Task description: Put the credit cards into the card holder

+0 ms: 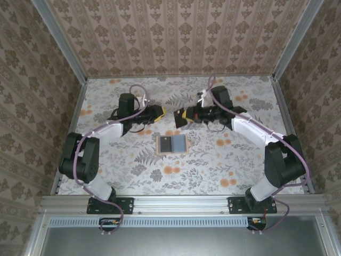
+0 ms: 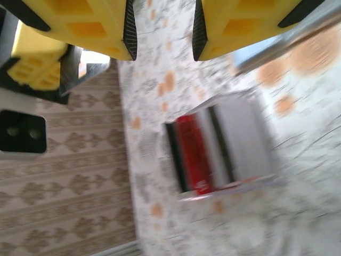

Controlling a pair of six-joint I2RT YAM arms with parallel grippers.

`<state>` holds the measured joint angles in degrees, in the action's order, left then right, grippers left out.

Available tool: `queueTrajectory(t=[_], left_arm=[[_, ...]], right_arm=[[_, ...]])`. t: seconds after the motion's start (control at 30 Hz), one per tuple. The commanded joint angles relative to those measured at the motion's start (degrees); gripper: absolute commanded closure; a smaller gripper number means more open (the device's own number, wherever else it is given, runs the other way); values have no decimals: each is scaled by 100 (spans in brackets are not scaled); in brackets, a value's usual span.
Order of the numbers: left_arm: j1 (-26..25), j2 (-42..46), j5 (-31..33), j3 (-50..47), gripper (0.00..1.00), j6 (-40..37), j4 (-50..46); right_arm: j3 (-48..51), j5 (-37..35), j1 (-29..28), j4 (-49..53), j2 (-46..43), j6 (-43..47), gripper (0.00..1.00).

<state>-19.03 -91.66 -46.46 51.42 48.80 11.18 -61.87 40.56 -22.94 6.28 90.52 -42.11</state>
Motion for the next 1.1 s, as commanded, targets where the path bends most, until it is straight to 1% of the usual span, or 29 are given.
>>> queueTrajectory(t=[0.0,0.1,0.2,0.3,0.47,0.5,0.7,0.83,1.0,1.07], left_arm=[[26,435,532,-254,64,-1268,-1582],[48,582,726,-506,65,-1544,-1987],[48,550,836,-703,65,-1619,-2084],[49,397,850,-804,65,-1594,-2072],[-49,123,920,-721,66,-1652,-2179],[-75,59,1113,-680,66,-1687,-2250],[-290,-202,1425,-502,68,-1887,-2604],[-351,-415,1482,-440,71,-1926,-2675],[-417,-598,1486,-400,74,-1921,-2630],[-418,-633,1516,-401,75,-1926,-2614]], right_arm=[[525,-792,-435,19,-23,108,100],[790,-1165,-793,-178,159,71,100],[924,-1347,-905,-308,386,37,100],[986,-1327,-914,-509,565,-43,100],[818,-1301,-914,-524,906,11,100],[802,-1236,-914,-609,963,-23,100],[715,-1113,-914,-758,1222,-67,100],[769,-1105,-911,-806,1101,-105,100],[781,-1324,-914,-522,731,72,100],[753,-1369,-906,-467,714,123,100]])
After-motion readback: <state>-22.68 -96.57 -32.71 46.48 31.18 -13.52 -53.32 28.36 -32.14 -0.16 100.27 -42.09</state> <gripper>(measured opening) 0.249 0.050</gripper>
